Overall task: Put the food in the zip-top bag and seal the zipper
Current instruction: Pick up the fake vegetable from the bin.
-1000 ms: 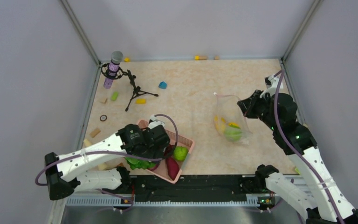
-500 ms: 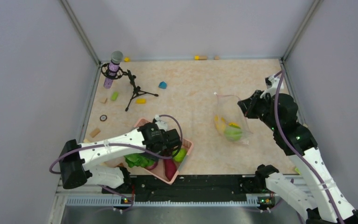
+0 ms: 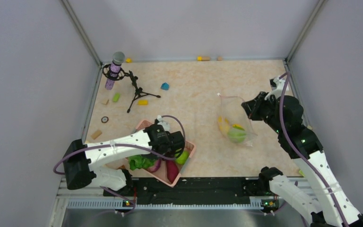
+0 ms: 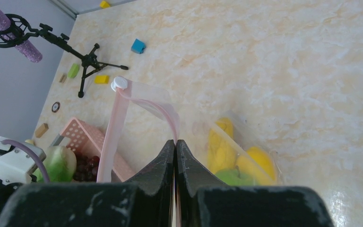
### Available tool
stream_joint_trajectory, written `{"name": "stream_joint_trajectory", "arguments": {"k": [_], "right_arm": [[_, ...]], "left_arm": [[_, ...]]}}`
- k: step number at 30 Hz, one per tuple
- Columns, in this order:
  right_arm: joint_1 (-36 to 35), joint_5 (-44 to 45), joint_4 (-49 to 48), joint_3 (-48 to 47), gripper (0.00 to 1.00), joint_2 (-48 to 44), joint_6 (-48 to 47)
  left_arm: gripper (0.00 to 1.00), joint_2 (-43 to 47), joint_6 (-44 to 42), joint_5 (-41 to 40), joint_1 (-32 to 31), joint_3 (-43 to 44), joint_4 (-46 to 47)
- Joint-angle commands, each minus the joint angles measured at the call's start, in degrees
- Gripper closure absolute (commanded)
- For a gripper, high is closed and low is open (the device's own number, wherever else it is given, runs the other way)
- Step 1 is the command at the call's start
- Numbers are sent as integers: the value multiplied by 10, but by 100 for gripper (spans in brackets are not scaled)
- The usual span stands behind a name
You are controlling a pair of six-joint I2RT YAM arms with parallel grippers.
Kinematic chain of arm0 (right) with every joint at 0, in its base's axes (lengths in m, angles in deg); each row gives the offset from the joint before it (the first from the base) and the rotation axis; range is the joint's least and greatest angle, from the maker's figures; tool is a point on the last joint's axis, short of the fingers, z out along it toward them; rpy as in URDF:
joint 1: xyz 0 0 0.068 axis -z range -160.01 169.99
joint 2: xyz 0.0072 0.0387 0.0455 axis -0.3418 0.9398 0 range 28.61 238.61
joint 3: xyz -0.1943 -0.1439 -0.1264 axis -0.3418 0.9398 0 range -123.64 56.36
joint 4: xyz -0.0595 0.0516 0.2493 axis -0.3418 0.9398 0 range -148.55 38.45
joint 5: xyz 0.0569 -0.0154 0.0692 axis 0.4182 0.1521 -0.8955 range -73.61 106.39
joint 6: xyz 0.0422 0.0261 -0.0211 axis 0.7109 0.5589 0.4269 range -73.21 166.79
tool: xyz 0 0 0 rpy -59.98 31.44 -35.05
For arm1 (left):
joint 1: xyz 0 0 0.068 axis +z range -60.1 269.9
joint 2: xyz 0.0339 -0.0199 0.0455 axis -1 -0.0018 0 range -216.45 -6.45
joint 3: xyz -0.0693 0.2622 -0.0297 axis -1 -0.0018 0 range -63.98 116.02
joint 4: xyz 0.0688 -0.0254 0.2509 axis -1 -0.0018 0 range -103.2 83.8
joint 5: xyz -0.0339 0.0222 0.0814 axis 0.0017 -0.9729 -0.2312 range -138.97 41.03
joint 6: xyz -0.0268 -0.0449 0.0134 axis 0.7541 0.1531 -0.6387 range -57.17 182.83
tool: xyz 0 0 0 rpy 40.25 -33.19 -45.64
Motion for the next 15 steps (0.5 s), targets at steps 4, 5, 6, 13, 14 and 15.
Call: {"name": "stream_joint_trajectory", "arguments": {"k": [4,5,6,13,14,15], "right_arm": [[3,-5,-24,-4,98,-6,-8],[4,-5,-23,-4,98,-6,-9],[4,-5,-23,-3,98,-5,-10],[3,-45,-24,-1,98,7,-11],[3,-49,-24,-2,98,11,-11],[3,-53,-23,-2,98,12,-11]], "left_arm": [[100,62,-4,-39,-1,62,8],[100,74,-9,-37,-1,73,11],[100,86,-14,-33,-1,82,14],[100,166,-61,6,0,116,78],[100,173,-61,10,0,124,79],[100,182,-62,13,0,134,84]]}}
